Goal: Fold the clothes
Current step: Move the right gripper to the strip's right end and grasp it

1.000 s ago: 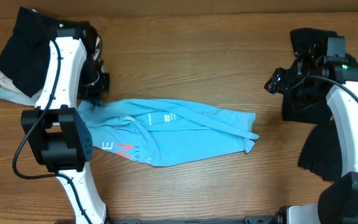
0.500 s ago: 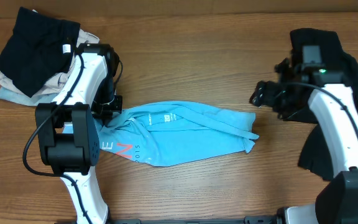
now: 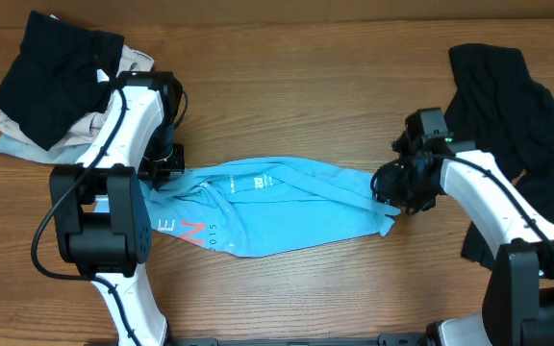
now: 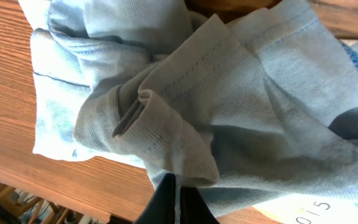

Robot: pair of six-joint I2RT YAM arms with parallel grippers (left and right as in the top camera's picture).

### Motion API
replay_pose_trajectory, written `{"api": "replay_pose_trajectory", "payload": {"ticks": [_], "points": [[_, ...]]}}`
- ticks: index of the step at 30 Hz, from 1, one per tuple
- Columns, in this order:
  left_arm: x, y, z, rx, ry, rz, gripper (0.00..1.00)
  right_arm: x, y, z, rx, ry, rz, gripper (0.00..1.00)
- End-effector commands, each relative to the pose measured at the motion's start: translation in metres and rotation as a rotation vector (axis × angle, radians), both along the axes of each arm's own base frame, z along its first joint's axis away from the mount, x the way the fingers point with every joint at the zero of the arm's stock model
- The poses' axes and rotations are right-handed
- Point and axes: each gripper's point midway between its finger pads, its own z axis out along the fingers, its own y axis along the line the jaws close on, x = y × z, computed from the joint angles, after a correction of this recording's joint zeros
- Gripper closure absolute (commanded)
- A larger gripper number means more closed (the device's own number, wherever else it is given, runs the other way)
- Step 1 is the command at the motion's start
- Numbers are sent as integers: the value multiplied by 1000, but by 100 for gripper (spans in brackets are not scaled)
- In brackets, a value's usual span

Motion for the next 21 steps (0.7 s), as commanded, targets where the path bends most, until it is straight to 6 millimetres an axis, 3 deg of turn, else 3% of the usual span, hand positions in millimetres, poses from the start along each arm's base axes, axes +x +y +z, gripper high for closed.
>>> {"api": "replay_pose_trajectory", "payload": {"ticks": [1, 3, 17, 21], "points": [[2, 5, 9, 25, -42, 18, 96, -2, -5, -5, -37, 1, -3, 51], [4, 6, 9, 29, -48, 17, 96, -1, -5, -5, -37, 0, -3, 58], [6, 9, 9, 46, -58, 12, 96, -5, -13, -14, -81, 2, -6, 70], [6, 9, 9, 46, -57, 12, 96, -4, -13, -14, -80, -1, -6, 93]]}}
